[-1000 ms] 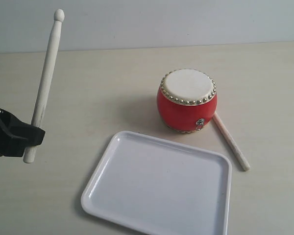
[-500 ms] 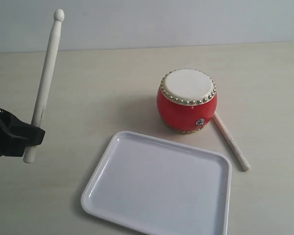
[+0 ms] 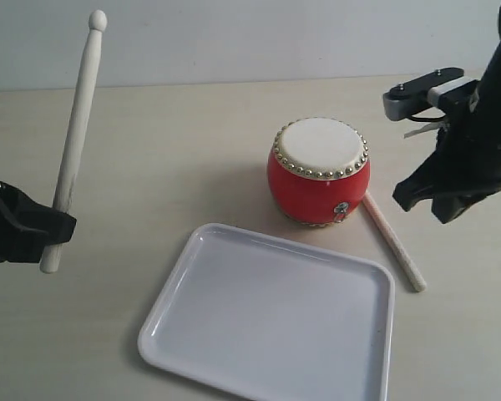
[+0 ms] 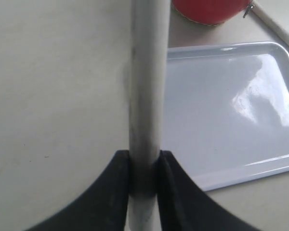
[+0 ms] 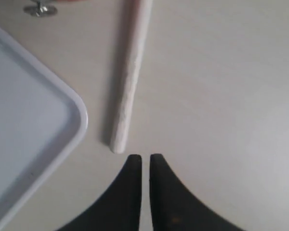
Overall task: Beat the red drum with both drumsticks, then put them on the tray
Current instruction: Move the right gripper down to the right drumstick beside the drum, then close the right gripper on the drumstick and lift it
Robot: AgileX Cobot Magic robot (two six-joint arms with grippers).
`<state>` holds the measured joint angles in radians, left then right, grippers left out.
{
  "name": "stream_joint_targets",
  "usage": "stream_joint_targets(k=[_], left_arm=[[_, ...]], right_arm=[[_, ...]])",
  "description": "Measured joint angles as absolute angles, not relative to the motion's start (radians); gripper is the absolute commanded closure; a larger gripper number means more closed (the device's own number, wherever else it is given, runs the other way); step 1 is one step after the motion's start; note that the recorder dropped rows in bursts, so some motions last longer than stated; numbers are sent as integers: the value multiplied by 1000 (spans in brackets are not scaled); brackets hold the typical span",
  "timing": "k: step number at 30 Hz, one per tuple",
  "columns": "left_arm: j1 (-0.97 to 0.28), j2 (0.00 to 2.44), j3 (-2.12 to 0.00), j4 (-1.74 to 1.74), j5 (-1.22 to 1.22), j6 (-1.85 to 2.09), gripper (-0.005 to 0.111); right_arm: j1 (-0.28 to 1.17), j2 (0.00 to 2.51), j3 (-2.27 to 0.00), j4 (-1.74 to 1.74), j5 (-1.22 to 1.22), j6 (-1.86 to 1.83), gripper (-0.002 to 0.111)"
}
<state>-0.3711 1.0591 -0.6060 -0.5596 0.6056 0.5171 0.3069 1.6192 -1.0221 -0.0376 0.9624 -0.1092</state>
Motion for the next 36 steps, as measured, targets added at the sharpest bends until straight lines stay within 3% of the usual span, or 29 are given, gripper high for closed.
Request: stream_joint_targets(k=[16,36], left_arm=[[-371,1059,-606,-549,605,517,107],[-371,1059,-606,-549,601,517,107]], right_arm=[[312,1807,-1023,74,855,-65,69],[312,1885,-1023,-9,774,31,69]])
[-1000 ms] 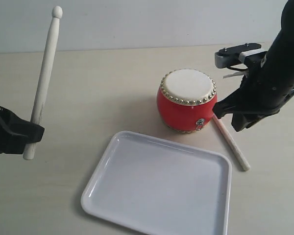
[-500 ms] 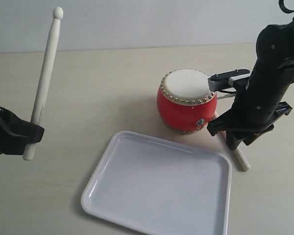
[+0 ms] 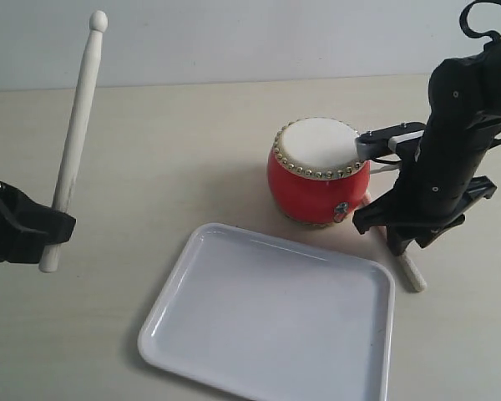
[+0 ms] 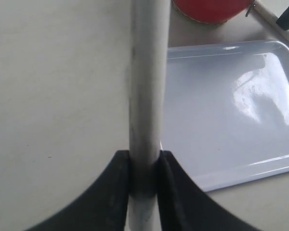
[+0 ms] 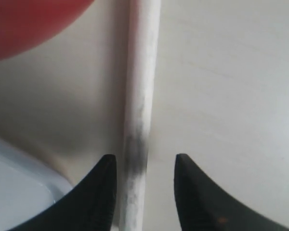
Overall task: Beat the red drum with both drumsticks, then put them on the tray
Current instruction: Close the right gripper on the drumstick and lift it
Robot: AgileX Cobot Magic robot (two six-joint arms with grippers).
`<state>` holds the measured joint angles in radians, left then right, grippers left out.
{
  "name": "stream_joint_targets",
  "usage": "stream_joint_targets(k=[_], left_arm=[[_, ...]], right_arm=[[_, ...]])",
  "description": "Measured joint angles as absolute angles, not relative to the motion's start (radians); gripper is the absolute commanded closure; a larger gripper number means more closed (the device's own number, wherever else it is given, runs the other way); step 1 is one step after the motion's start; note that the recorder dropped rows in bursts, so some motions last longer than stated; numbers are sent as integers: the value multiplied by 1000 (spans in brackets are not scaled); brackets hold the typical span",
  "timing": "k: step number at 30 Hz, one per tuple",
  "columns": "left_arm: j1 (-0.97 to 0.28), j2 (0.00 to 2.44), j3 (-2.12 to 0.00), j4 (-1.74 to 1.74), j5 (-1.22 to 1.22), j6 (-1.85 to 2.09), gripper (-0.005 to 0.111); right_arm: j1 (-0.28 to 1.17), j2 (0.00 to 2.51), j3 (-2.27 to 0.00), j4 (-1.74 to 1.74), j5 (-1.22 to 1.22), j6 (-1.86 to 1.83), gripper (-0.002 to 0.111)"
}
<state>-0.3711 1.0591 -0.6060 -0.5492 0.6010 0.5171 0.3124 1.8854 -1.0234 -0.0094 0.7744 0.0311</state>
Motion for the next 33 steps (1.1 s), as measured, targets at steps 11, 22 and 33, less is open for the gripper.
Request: stream_joint_targets(k=[11,22,33], left_arm=[[-371,1059,-606,-549,599,517,107],[-371,1059,-606,-549,598,517,107],[-371,1059,-606,-549,598,519,107]], right_arm=[[312,1919,-1023,0,762,31,69],[312,1921,-1023,0,761,37,69],[312,1931,-1024,0,765,44,69]])
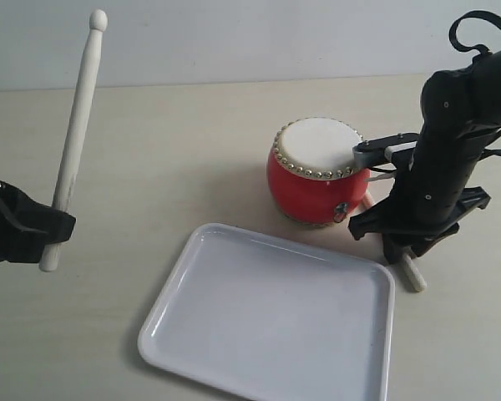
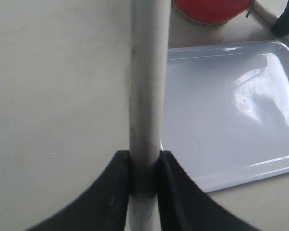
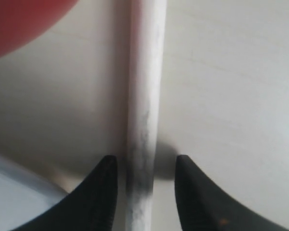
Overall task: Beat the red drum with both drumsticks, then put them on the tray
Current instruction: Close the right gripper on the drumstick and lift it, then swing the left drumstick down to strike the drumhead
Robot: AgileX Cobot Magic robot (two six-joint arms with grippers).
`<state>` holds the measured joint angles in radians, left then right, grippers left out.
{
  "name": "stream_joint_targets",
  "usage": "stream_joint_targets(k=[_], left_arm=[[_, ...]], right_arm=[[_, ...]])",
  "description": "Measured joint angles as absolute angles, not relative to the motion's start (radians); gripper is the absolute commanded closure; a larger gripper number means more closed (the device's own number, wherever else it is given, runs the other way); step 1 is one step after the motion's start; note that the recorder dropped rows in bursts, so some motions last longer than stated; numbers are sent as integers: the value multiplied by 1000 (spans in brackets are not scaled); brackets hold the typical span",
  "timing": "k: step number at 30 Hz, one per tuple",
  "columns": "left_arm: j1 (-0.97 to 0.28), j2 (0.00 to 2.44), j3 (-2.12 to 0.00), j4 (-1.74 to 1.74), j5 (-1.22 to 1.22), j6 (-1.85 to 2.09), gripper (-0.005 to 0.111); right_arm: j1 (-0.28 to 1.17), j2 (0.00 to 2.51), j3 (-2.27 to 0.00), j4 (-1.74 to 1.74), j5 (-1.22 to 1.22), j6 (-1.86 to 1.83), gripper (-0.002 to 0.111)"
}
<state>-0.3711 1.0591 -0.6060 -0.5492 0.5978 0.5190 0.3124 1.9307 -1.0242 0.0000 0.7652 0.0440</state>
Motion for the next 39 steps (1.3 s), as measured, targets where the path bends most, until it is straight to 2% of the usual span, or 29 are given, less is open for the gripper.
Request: stream_joint_targets(k=[5,13,31,39], left_arm=[[-371,1059,-606,-549,598,519,107],[-371,1059,-606,-549,598,519,107],[-371,1070,-616,-547,591,519,107],[-371,1224,-811,-481,792,508,107]], right_arm=[[312,1936,-1029,6,765,48,74],[312,1936,-1035,10,805,48,108],[312,1723,-1033,-142,955,81,108],[312,1542,-1033,-159,1046,16,108]])
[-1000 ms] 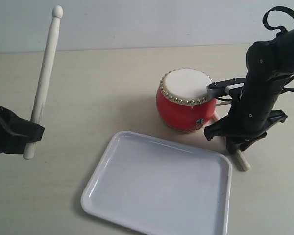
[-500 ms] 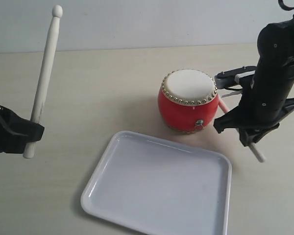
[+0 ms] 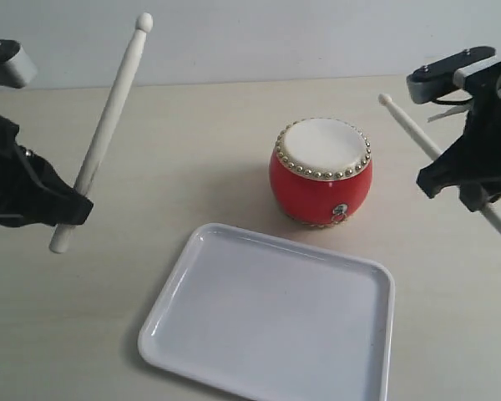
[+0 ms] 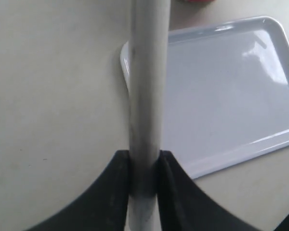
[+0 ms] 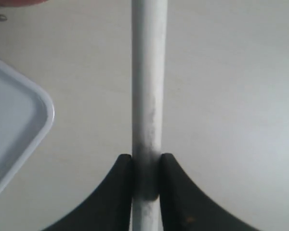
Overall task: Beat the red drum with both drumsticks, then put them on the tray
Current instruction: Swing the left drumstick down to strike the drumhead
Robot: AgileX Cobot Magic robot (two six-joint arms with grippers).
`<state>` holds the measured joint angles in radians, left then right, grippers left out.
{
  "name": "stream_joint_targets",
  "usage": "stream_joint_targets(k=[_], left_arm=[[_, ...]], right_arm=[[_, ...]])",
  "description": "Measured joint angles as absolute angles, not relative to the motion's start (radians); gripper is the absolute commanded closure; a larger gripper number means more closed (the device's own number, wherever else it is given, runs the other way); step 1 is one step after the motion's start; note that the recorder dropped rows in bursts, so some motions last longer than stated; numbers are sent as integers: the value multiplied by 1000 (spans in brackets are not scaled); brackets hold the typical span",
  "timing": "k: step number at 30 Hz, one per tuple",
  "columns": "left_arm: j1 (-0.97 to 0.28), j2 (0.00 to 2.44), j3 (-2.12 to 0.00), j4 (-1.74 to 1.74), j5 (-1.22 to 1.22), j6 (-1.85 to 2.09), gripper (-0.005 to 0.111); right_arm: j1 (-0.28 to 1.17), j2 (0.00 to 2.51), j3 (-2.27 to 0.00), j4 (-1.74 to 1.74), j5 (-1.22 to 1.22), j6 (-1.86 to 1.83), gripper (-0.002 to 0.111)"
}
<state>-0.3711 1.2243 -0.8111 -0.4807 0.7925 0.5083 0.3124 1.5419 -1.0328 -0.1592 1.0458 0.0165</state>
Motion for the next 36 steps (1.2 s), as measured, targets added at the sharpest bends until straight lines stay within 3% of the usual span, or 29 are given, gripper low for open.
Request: stream_joint_targets(k=[6,11,18,25,36], left_arm=[[-394,1425,-982,-361,948,446,107],[-572,1646,-1080,-222,1047,380,107],[-570,1642,-1085,-215,1024,370,107],[-570,1621,-1085,-213,1022,370,107],[-570,1621,-1214,-200,1067,366,107]], right_arm=[[312,1422,-1033,-108,1208,-79,108],[332,1418,-1033,14,1220,-130,108],[382,1437,-1210,68,1221,-138,108],[382,1691,-1065,86,1225,-114,108],[382,1393,-1234,38,1216,-110,108]])
